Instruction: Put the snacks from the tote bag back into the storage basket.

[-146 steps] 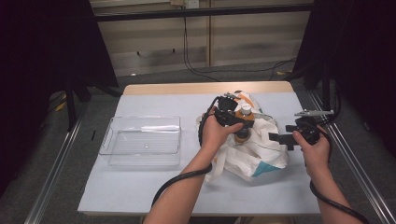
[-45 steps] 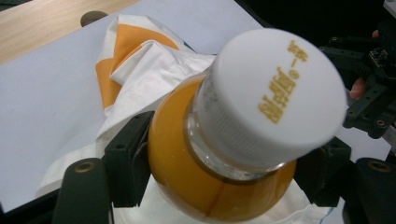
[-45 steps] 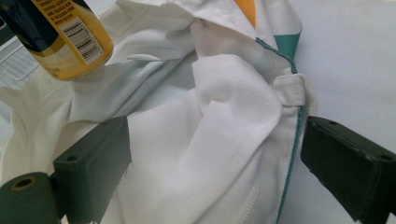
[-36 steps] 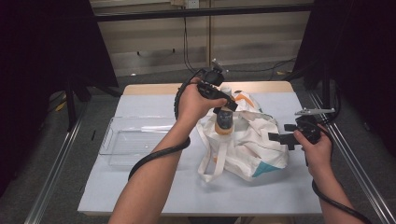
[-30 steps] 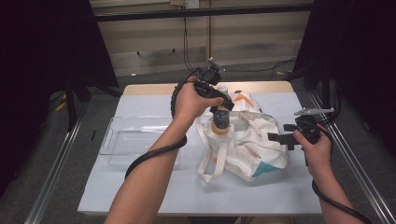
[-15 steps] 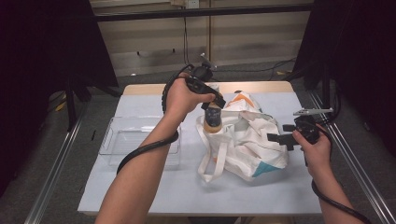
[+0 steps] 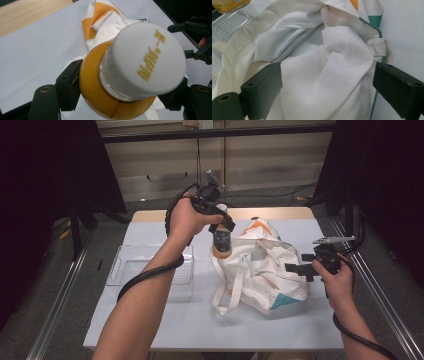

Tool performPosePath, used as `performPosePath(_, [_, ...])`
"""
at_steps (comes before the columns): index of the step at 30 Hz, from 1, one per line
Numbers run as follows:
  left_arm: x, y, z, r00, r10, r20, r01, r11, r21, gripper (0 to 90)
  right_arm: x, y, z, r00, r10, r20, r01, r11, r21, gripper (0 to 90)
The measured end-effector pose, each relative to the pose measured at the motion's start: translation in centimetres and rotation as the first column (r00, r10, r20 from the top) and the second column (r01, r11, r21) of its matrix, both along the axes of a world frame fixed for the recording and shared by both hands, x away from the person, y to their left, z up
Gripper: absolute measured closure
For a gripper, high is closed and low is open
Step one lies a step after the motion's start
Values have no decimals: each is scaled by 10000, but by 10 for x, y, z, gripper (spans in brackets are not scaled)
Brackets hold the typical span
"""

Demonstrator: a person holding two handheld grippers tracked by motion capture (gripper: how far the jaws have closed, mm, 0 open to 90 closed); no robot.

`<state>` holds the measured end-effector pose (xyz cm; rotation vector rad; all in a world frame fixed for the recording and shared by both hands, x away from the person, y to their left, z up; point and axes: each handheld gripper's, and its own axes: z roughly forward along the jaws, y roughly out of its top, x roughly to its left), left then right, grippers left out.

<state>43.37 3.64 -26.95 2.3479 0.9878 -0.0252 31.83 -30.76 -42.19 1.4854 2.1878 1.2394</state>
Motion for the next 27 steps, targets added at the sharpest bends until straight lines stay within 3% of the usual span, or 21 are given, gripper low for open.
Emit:
performPosePath(12, [1,9,5,9999,67,-91,-64,9996,263,301,0,1,-1,10000,23,-77,-24,10000,-47,83])
performPosePath(27, [2,23,10,9990,401,-192,-396,9989,246,301,0,-2,-1,10000,-47,-32,47,10000,9,83])
